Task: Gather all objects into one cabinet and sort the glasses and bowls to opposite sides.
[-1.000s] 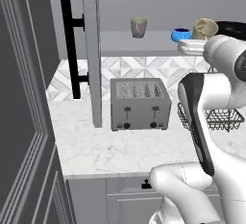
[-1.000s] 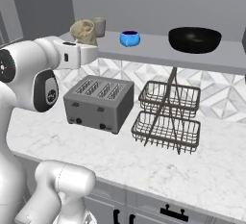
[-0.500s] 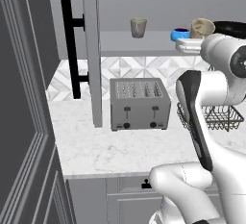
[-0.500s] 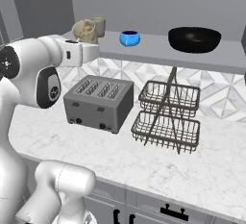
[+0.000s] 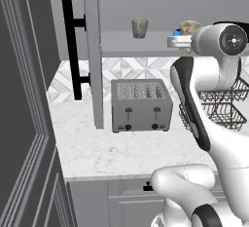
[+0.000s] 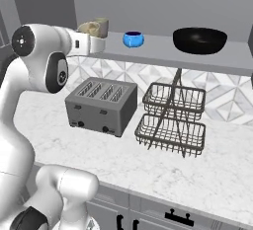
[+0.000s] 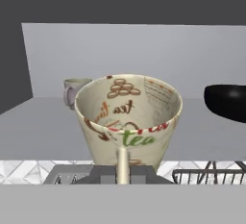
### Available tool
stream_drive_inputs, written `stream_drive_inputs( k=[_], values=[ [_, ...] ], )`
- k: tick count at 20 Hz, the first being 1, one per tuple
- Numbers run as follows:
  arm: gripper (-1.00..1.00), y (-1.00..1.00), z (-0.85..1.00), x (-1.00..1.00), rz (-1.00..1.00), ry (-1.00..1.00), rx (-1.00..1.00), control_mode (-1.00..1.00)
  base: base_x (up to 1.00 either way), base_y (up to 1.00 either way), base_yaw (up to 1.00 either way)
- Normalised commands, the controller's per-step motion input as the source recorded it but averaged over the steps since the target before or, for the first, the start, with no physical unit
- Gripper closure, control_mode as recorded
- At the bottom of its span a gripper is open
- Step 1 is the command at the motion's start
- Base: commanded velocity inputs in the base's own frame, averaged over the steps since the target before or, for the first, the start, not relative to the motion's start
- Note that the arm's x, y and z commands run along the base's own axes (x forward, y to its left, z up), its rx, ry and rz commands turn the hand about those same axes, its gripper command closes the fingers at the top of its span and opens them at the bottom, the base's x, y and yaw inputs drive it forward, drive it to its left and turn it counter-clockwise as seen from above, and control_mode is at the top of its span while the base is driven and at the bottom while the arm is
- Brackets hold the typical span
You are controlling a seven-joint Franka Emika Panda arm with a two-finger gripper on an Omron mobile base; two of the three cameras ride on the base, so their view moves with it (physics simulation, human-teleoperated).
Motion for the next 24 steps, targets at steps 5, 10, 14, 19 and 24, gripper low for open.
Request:
stream_drive_inputs(
  k=[5,10,14,19,24],
  values=[
    [1.0,0.02,0.0,0.23,0.06,0.08,0.0,-1.0,0.0,0.0,0.0],
    [1.0,0.0,-0.03,0.04,0.01,0.0,0.0,-1.0,0.0,0.0,0.0],
    [1.0,0.01,-0.1,0.16,0.0,0.0,0.0,-1.0,0.0,0.0,0.0],
    [1.0,0.04,-0.18,0.26,0.0,0.0,0.0,-1.0,0.0,0.0,0.0],
    [1.0,0.11,-0.17,0.41,0.0,0.0,0.0,-1.0,0.0,0.0,0.0]
  ],
)
